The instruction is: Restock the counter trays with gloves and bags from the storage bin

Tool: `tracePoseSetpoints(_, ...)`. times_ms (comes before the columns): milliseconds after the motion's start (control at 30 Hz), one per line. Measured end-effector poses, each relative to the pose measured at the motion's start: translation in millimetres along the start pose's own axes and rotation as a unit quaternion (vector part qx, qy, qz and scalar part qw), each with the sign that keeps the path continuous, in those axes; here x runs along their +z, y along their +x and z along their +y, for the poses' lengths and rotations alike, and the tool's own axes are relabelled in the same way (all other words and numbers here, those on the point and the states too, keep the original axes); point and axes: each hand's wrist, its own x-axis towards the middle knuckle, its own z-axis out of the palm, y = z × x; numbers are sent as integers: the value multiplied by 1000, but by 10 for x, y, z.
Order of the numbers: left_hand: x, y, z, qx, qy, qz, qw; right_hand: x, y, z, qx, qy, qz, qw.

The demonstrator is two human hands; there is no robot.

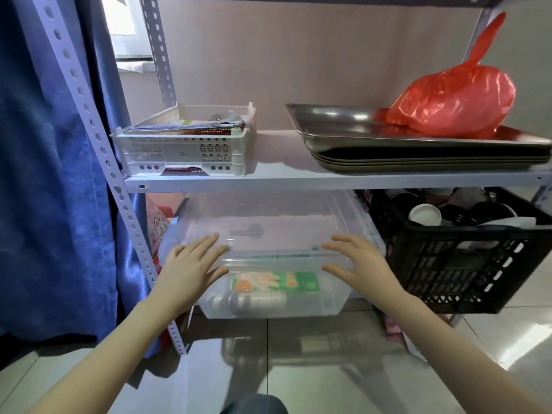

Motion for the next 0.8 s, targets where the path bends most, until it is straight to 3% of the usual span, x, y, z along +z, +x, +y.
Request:
tracePoseSetpoints(300, 198, 429, -46, -13, 0, 97, 995, 204, 385, 27, 52, -39, 59, 996)
tracePoseSetpoints(433, 393, 652, -44, -79, -36, 121, 989, 367, 612, 39, 73, -33, 80, 994)
tracePoseSetpoints(667, 552, 860, -140, -93, -34, 110, 989, 528, 805, 60, 89, -27, 94, 991)
tracePoseSetpoints(800, 512, 860, -144, -83, -22, 25, 996, 526, 837, -48, 121, -136, 41, 982)
